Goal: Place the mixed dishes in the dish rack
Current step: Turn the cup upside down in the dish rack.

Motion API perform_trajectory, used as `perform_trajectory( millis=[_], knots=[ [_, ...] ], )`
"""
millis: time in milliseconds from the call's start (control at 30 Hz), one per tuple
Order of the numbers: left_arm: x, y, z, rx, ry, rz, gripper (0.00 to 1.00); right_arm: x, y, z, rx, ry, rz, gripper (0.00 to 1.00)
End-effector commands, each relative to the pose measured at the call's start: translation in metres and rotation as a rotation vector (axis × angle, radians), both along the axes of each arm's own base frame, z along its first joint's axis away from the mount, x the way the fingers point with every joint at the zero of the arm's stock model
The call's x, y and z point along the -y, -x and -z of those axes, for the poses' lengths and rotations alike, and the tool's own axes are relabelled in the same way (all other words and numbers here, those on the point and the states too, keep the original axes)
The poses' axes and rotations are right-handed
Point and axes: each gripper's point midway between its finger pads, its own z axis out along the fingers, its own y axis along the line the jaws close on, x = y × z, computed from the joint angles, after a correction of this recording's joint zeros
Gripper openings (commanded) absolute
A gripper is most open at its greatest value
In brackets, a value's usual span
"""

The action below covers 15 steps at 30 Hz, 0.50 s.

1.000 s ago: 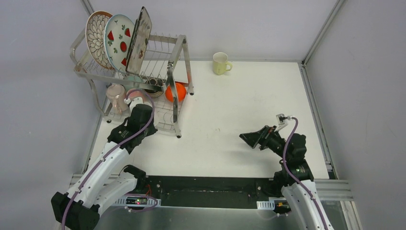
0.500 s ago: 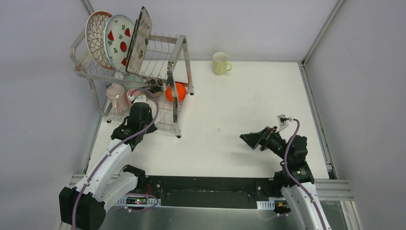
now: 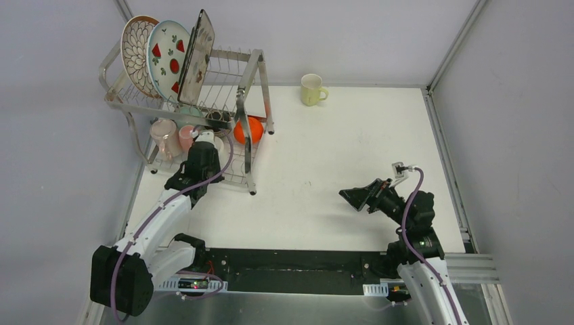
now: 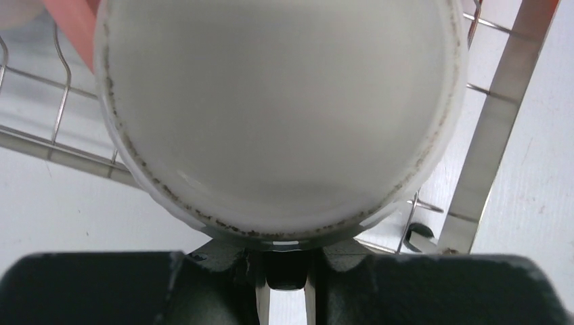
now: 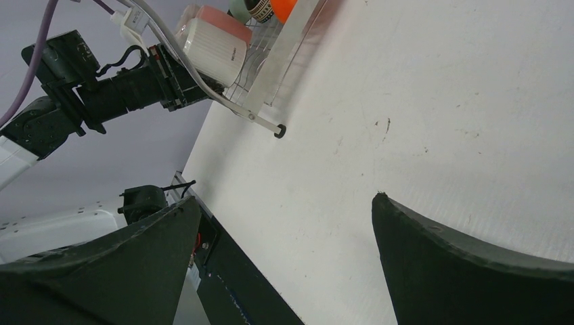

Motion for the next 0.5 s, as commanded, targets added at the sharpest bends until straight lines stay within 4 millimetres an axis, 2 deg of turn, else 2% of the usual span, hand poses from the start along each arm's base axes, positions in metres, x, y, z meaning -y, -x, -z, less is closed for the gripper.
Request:
perform_trajectory(
  millis=[0,200,333,467],
  knots=[
    [-0.006,-0.039,-0.037,0.198,-0.027,-0.022,0.00,-0.001,0.000,-0.018,0.030,-0.018,-0.007,1.00],
    [-0.008,-0.057,-0.035,0.192,-0.055,-0.021,0.00,-0.002,0.001,-0.016,0.019,-0.025,-0.009,1.00],
    [-0.011,-0.060,-0.030,0.178,-0.054,-0.040,0.00,-0.001,0.001,-0.015,0.017,-0.026,-0.007,1.00],
    [-0.016,-0.060,-0.021,0.154,-0.063,-0.056,0.09,-0.001,0.000,-0.016,0.020,-0.023,-0.002,1.00]
  ],
)
